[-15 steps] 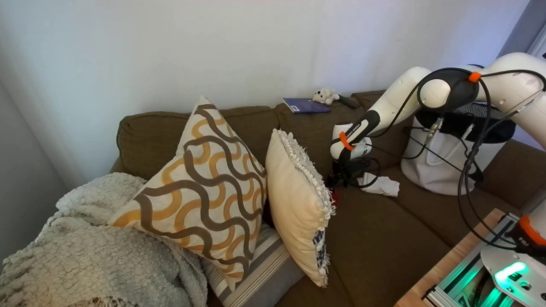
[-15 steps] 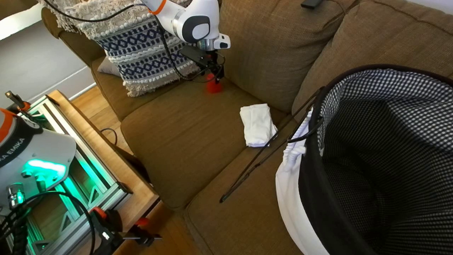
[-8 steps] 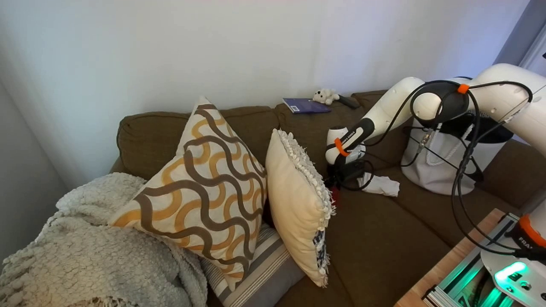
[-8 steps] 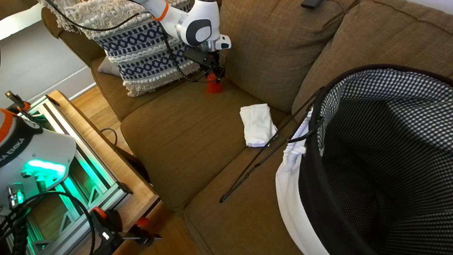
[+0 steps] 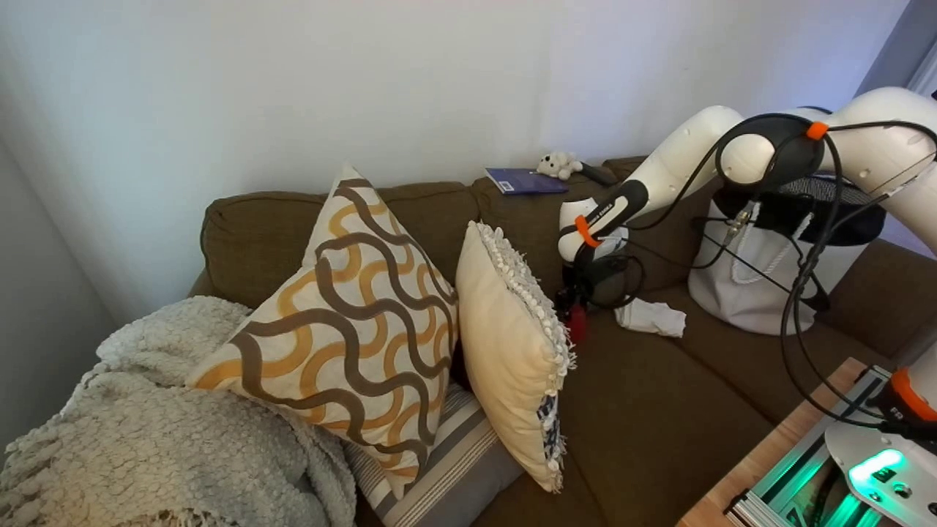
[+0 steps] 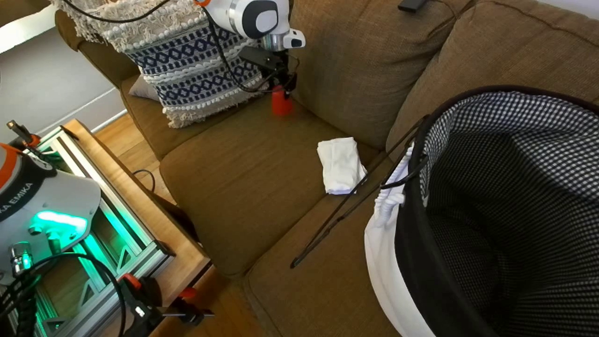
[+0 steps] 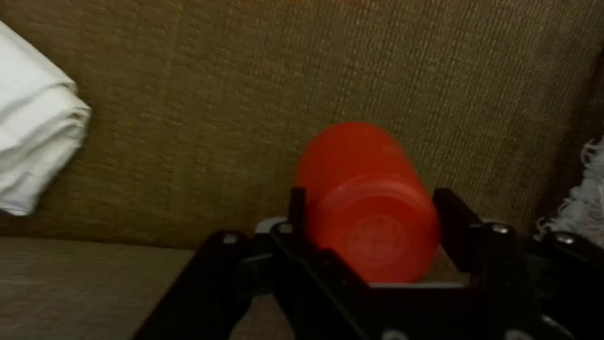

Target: Put the cup on top of the towel

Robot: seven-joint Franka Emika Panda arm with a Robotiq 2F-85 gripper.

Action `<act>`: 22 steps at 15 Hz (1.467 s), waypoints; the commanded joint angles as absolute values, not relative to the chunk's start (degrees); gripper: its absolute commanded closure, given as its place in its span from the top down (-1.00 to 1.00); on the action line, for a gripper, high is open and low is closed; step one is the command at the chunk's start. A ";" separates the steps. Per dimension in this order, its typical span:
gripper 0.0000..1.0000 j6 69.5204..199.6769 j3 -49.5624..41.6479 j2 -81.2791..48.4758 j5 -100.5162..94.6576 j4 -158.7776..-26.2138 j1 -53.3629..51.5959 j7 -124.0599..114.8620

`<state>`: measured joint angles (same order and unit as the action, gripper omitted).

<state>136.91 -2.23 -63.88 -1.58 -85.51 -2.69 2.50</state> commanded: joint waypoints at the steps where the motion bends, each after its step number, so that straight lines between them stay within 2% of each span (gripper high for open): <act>1: -0.16 137.95 -6.20 -53.39 -1.35 -96.90 -0.79 -3.75; 5: -0.16 140.19 -8.96 -46.03 1.19 -104.40 5.08 -5.59; 10: -0.16 145.43 -9.32 -44.59 8.21 -108.58 18.12 -1.22; 13: -0.16 151.78 -5.96 -47.45 14.63 -107.04 25.25 2.07; 16: -0.16 160.47 1.63 -49.99 21.14 -105.85 30.87 6.16; 19: -0.16 163.54 7.69 -53.24 23.09 -103.87 32.54 7.64; 22: -0.16 162.73 8.18 -55.24 22.58 -102.80 31.16 5.67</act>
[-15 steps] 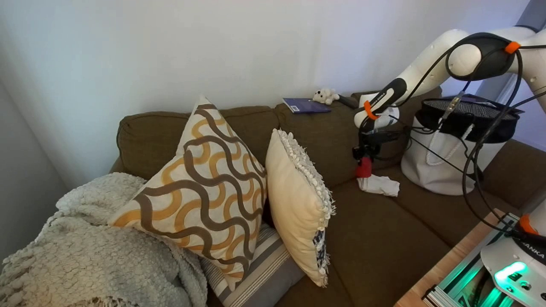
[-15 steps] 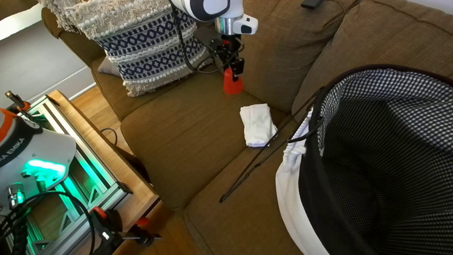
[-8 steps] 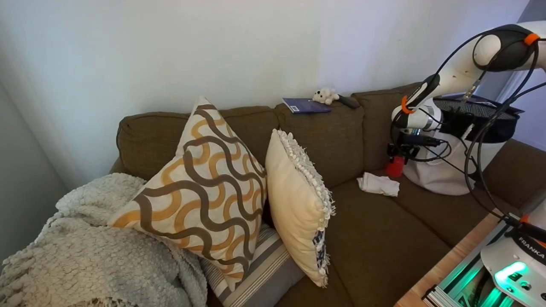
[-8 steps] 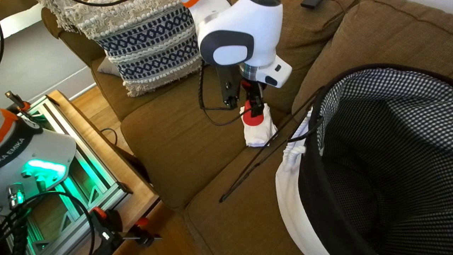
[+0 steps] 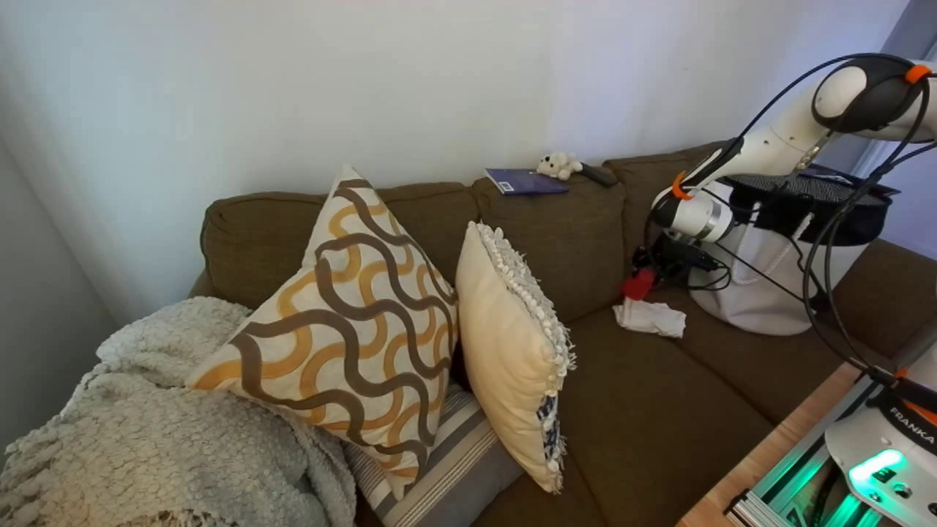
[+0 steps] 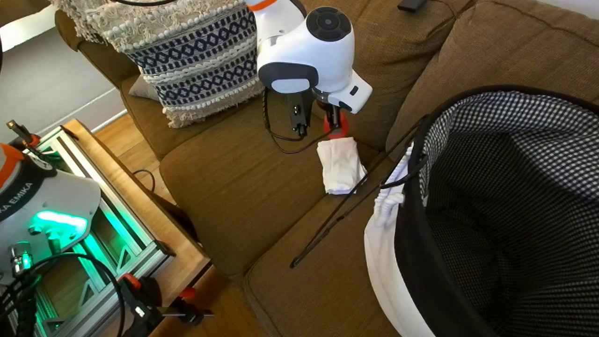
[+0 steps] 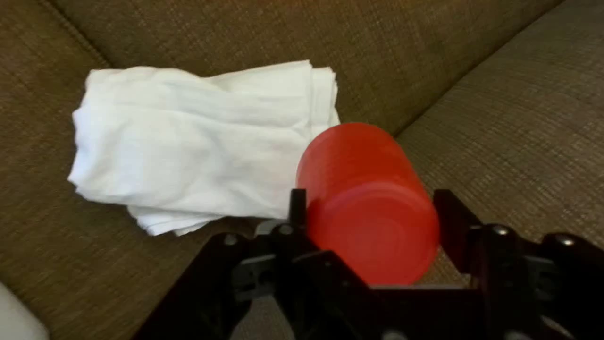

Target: Put the cup on top of the towel

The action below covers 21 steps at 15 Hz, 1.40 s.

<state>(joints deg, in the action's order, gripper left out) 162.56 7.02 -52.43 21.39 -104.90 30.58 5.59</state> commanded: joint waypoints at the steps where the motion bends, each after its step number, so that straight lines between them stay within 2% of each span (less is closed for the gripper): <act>1: -0.16 162.74 8.17 -55.60 22.80 -102.72 31.28 5.17; 9: -0.16 162.46 4.66 -54.90 22.17 -103.00 30.66 1.92; 10: 0.34 162.46 4.44 -54.90 22.15 -102.94 30.67 1.78; 11: 0.34 162.46 4.45 -54.90 22.15 -102.93 30.61 1.78; 12: -0.16 162.46 4.46 -54.90 22.15 -102.93 30.44 1.78; 18: -0.16 158.80 -5.49 -57.77 19.77 -100.24 21.34 -7.81; 21: -0.16 159.49 -5.53 -60.69 20.61 -97.21 21.58 -8.98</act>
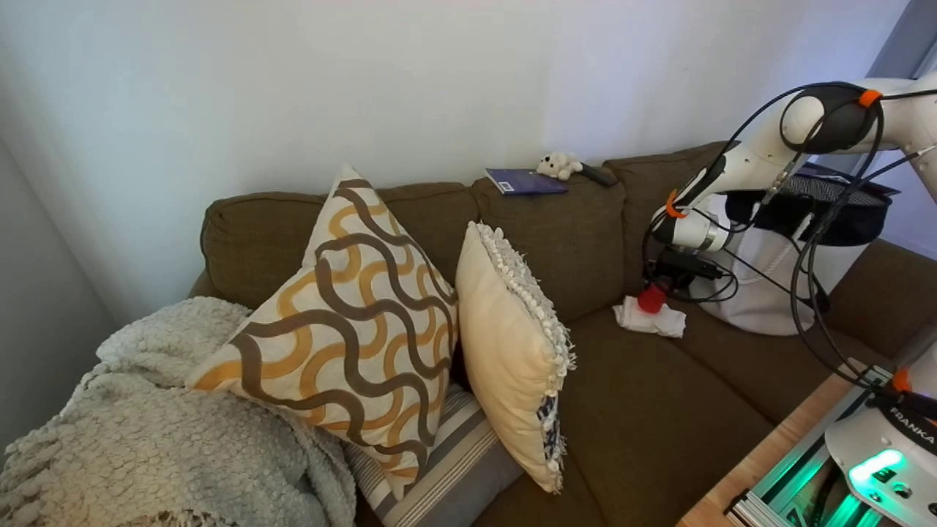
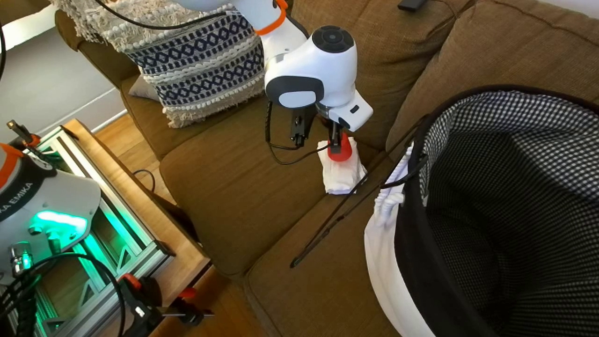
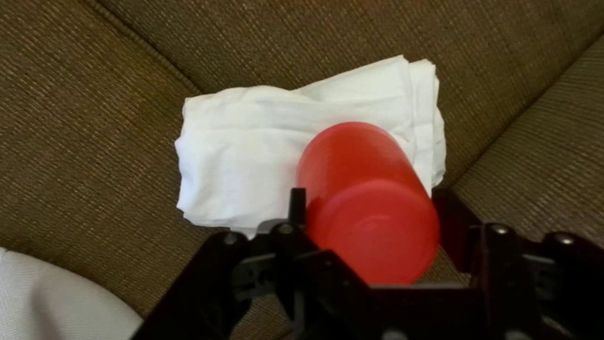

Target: Put the cup on top of the towel

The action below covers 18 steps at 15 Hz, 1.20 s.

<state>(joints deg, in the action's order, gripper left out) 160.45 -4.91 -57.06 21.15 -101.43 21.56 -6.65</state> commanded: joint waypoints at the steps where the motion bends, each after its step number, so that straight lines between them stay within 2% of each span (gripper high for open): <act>1: -0.16 159.14 -6.22 -62.06 20.37 -95.83 21.00 -10.02; 3: -0.16 156.36 -6.73 -65.37 20.08 -92.15 20.88 -11.62; 5: 0.87 150.59 -7.72 -68.55 19.58 -88.55 20.40 -13.67; 7: 0.88 147.56 -7.76 -69.52 20.03 -86.75 20.75 -14.51; 8: 0.98 146.69 -7.66 -69.85 20.27 -85.80 20.94 -14.77; 9: 1.00 147.15 -7.79 -68.39 20.40 -86.56 21.15 -14.31; 13: 1.00 157.54 -6.15 -55.87 20.65 -98.75 20.70 -8.42; 17: 1.00 156.98 -3.30 -45.17 17.56 -108.65 19.67 0.07; 18: 1.00 156.13 -4.34 -51.73 18.61 -100.16 20.32 -3.69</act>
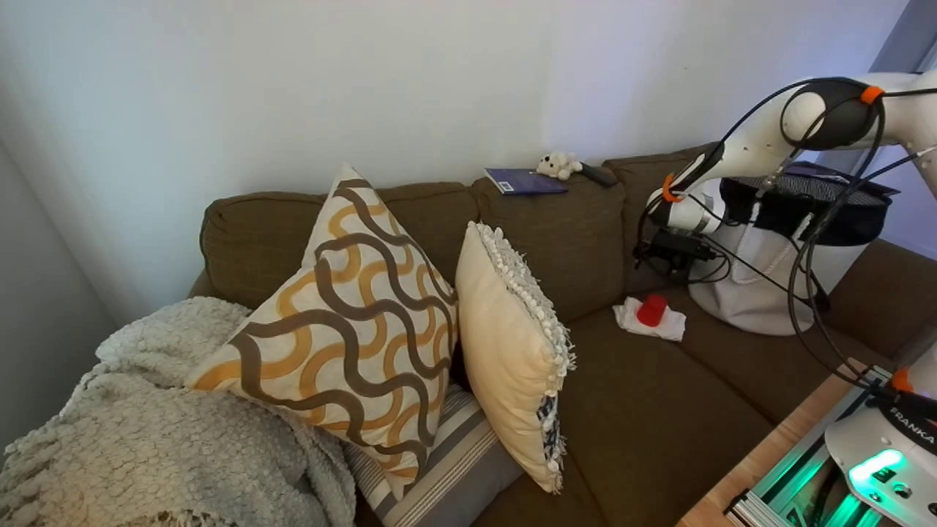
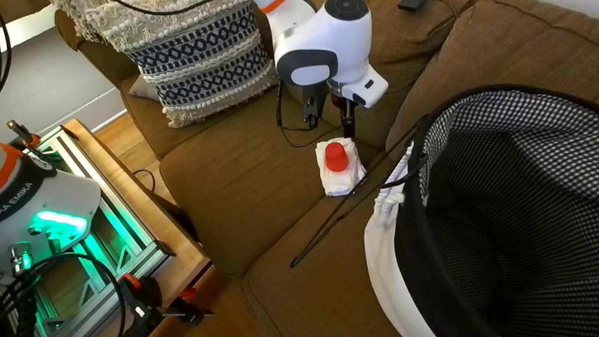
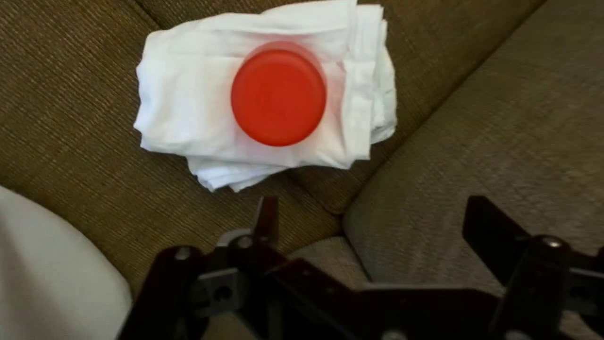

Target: Put the cup on top of the towel

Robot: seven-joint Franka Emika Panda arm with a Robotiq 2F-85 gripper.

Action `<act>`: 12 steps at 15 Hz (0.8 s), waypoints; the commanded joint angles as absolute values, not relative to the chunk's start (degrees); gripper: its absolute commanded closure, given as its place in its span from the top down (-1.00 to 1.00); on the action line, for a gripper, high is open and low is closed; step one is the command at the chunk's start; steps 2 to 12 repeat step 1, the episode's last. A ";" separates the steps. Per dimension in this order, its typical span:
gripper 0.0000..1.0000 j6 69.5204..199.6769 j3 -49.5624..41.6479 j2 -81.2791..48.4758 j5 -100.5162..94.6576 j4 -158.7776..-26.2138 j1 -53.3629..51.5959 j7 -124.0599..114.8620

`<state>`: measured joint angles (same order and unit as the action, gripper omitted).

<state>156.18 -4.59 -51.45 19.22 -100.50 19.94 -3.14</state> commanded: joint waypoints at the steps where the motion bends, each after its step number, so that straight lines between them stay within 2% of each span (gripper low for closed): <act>1: 1.00 156.11 -3.91 -49.75 18.60 -101.82 19.98 -3.46; 12: 1.00 156.11 -3.91 -49.75 18.60 -101.82 19.98 -3.46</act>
